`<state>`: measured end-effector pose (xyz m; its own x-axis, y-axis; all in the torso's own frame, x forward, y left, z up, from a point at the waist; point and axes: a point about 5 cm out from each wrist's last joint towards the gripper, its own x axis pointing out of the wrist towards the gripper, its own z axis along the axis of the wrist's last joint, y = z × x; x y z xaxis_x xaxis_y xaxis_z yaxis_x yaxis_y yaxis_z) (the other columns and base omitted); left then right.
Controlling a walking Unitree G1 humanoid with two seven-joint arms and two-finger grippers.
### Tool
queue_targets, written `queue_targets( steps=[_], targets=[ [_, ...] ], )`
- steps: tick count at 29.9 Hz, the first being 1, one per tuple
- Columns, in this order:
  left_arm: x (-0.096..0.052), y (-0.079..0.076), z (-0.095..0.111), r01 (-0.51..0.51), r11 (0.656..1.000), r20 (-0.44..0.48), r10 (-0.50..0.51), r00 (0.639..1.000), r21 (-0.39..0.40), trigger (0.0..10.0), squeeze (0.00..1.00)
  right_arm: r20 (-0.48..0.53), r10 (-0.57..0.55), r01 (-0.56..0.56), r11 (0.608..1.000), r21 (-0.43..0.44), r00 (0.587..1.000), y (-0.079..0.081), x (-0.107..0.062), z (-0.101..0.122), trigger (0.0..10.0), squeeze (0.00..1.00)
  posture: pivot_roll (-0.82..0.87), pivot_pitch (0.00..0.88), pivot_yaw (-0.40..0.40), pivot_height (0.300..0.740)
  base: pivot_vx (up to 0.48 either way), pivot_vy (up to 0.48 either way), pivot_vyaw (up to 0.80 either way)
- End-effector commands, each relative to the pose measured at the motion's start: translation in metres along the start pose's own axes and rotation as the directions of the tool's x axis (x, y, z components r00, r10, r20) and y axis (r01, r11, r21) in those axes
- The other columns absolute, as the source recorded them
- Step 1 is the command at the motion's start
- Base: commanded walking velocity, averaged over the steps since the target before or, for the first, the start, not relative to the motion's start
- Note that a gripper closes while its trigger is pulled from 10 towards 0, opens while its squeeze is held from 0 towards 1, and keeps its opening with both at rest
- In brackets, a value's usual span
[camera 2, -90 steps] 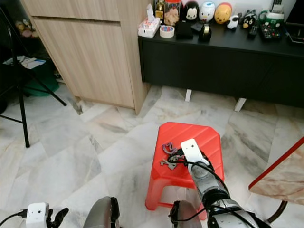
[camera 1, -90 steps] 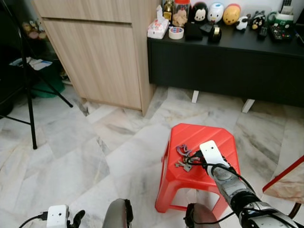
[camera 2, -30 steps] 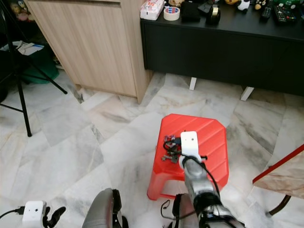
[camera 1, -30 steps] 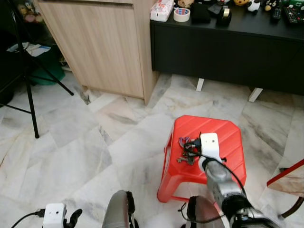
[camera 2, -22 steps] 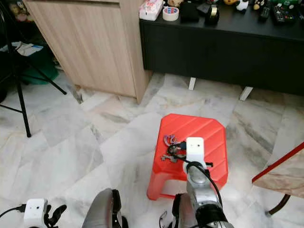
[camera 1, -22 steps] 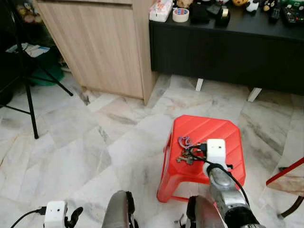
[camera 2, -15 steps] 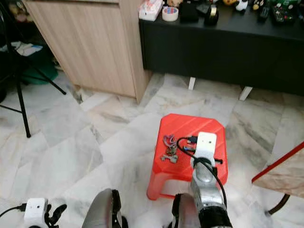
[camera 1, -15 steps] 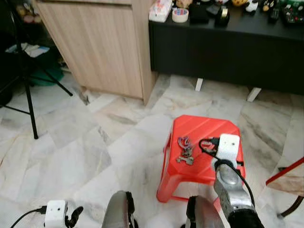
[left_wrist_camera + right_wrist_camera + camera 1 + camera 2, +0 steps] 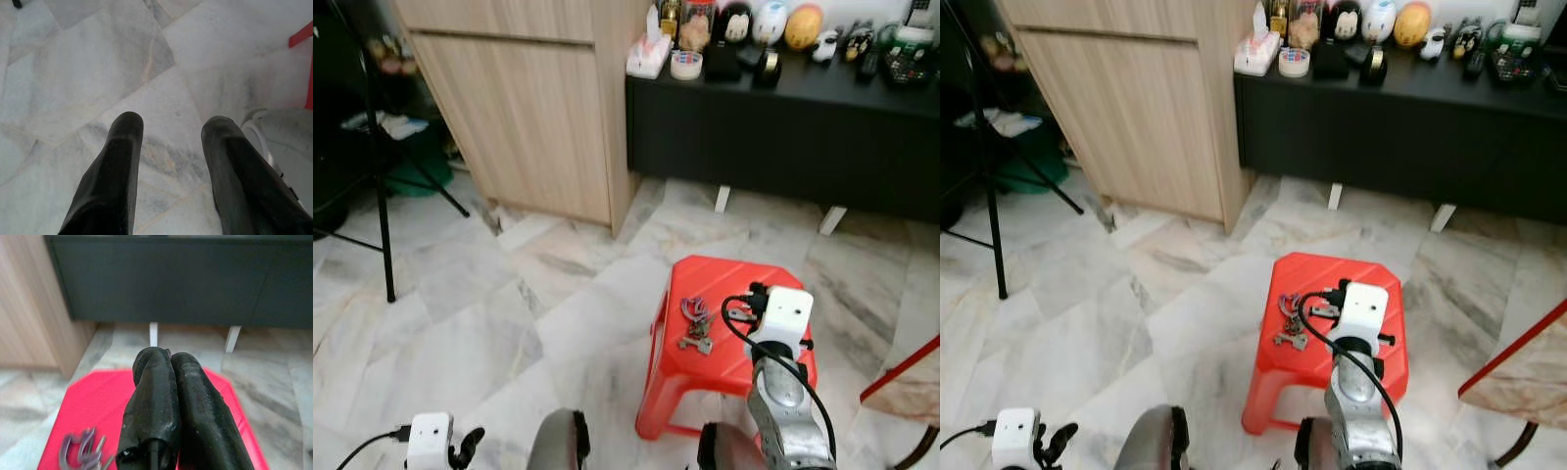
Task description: Hang keys on a hook
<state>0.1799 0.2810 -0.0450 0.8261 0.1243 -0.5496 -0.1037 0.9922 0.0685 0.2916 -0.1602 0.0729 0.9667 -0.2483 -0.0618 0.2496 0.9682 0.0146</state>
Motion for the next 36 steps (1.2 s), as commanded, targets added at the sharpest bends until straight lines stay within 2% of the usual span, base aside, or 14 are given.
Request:
queue_targets(
  steps=[1, 2, 10, 17, 36],
  targets=[
    [-0.003, -0.002, -0.008, 0.007, 1.0, -0.04, -0.006, 0.999, 0.012, 10.0, 0.0, 0.02, -0.011, 0.012, 1.0, -0.004, 1.0, 0.0, 0.0, 0.005, 5.9, 0.0, 0.09, 0.021, 0.023, 0.604, 0.0, 0.0, 0.0],
    [-0.002, -0.002, -0.008, 0.007, 1.0, -0.04, -0.006, 0.999, 0.013, 10.0, 0.0, 0.027, -0.015, 0.015, 1.0, -0.001, 1.0, 0.001, 0.001, 0.006, 10.0, 0.0, 0.09, 0.026, 0.024, 0.604, 0.0, 0.0, 0.0],
    [-0.001, -0.003, -0.006, 0.012, 1.0, -0.041, -0.012, 0.999, 0.014, 10.0, 0.0, 0.058, -0.008, 0.006, 0.999, 0.039, 0.998, 0.005, 0.002, 0.015, 10.0, 0.0, 0.09, 0.056, 0.023, 0.604, 0.0, 0.0, 0.0],
    [0.0, -0.003, -0.005, 0.008, 1.0, -0.038, -0.008, 0.999, 0.008, 10.0, 0.0, 0.053, -0.016, 0.014, 1.0, 0.028, 0.998, 0.002, 0.0, 0.014, 10.0, 0.0, 0.09, 0.074, 0.026, 0.604, 0.0, 0.0, 0.0],
    [0.0, -0.006, -0.004, 0.014, 1.0, -0.024, -0.014, 1.0, -0.01, 10.0, 0.0, 0.036, 0.004, -0.005, 1.0, 0.028, 0.999, 0.004, 0.002, 0.013, 10.0, 0.0, 0.08, 0.079, 0.019, 0.692, 0.0, 0.0, 0.0]
  ],
)
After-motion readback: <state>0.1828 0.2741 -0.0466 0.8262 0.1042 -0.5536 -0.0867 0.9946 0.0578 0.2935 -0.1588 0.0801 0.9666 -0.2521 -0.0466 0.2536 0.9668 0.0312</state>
